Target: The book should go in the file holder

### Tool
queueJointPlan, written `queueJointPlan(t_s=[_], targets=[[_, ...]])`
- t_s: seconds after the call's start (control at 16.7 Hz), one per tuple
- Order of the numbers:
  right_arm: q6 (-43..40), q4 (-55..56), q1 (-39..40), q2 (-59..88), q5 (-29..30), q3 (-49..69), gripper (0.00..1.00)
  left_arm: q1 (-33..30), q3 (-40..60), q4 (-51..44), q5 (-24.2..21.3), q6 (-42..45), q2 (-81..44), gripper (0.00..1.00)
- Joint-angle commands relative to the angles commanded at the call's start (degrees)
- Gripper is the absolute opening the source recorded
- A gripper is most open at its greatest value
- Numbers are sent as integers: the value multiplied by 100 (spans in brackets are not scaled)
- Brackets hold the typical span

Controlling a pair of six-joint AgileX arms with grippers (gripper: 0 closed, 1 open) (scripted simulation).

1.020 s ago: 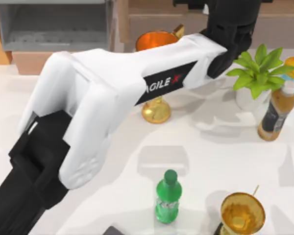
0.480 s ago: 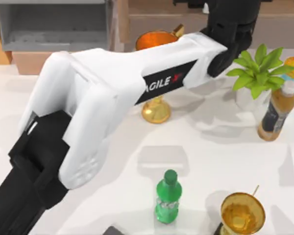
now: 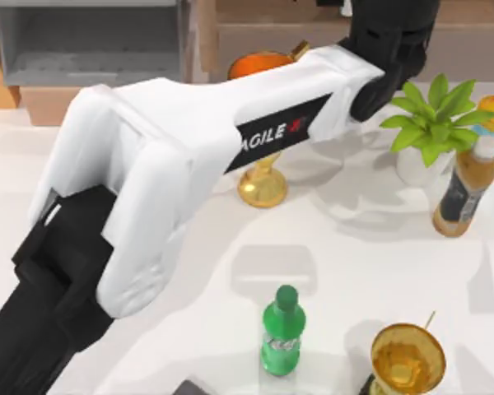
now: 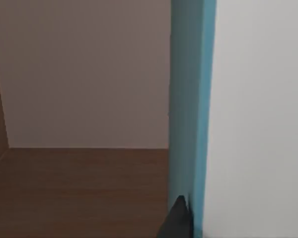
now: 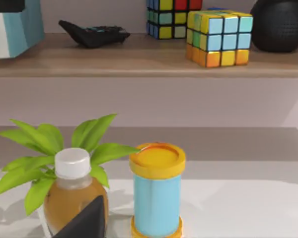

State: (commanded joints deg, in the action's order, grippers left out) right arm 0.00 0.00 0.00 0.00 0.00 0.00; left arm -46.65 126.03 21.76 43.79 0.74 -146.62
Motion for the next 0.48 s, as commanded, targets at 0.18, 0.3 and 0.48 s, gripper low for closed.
queueJointPlan(t_s=[0.18,0.3,0.48], targets=[[0,0,0,0,0,0,100,-46,-286,-6,-82,149,260,0],[0,0,0,0,0,0,100,-127,-772,-7,-207,392,625,0],[0,0,0,0,0,0,100,-309,-1832,41,-469,938,1386,0]])
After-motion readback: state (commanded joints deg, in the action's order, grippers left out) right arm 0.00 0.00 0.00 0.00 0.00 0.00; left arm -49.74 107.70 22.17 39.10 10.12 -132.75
